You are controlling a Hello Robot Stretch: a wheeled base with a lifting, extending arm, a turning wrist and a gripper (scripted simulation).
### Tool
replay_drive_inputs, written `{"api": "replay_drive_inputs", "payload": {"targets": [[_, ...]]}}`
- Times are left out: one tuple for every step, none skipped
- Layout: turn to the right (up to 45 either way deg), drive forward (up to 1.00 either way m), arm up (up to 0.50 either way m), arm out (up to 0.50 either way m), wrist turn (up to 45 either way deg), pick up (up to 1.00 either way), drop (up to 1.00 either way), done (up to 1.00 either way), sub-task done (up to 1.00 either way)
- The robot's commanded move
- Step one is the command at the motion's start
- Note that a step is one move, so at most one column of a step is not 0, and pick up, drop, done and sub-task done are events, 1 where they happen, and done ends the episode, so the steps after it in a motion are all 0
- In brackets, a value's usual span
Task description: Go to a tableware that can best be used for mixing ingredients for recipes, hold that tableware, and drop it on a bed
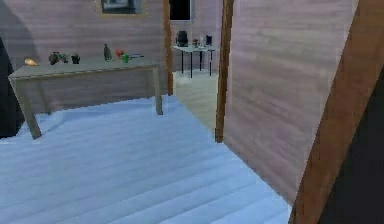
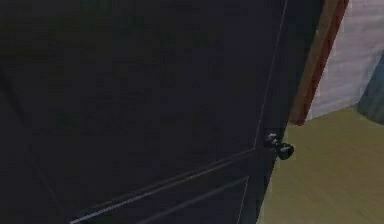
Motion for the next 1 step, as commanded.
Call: {"api": "replay_drive_inputs", "payload": {"targets": [[-24.0, 0.00, 0.00, 0.00, 0.0, 0.00, 0.00, 0.00, 0.00]]}}
